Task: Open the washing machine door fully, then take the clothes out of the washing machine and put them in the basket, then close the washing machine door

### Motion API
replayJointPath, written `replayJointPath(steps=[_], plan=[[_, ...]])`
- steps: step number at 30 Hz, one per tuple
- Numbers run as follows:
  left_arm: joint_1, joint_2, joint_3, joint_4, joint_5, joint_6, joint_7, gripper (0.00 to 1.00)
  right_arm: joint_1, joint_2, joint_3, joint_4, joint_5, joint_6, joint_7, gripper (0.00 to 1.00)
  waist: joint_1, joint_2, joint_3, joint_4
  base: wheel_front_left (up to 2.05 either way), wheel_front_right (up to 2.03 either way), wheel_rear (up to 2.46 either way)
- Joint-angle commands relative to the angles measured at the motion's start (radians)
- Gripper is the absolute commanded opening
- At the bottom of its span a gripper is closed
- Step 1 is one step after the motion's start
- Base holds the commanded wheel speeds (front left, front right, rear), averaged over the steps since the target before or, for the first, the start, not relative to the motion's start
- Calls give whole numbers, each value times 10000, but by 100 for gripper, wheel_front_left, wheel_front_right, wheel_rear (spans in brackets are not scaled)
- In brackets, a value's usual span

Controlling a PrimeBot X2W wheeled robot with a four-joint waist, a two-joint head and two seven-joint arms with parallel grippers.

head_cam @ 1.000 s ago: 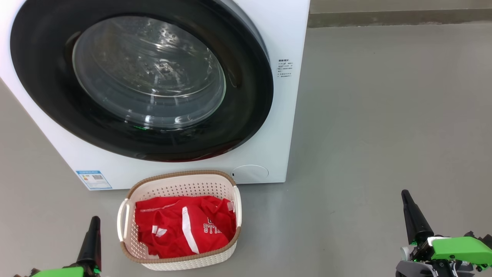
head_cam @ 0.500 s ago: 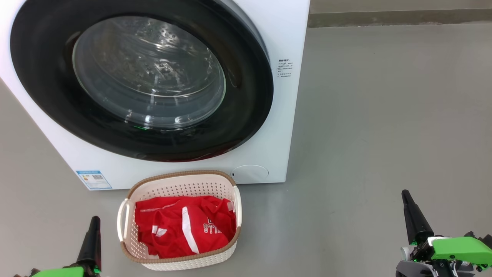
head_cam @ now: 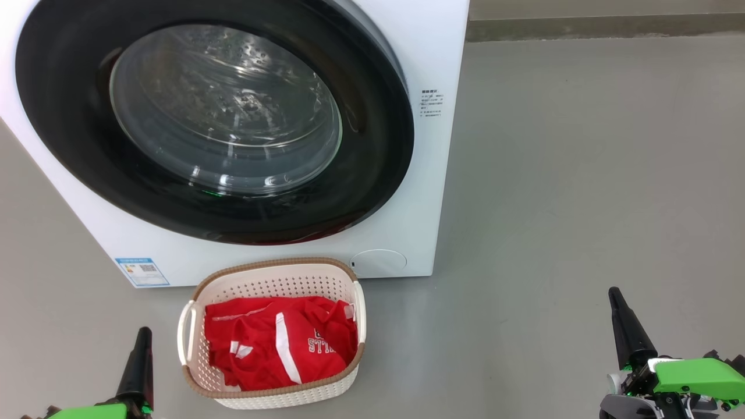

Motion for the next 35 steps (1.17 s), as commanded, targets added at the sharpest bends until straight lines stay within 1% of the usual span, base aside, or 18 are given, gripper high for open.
replayJointPath(steps=[1, 35], plan=[[-380, 196, 321, -199, -35, -33, 31, 0, -84, -17, 230, -304, 24, -9, 71, 0, 0, 0, 0, 0, 0, 0, 0], [-380, 196, 320, -199, -36, -33, 30, 0, -86, -7, 216, -304, 12, -9, 83, 0, 0, 0, 0, 0, 0, 0, 0]])
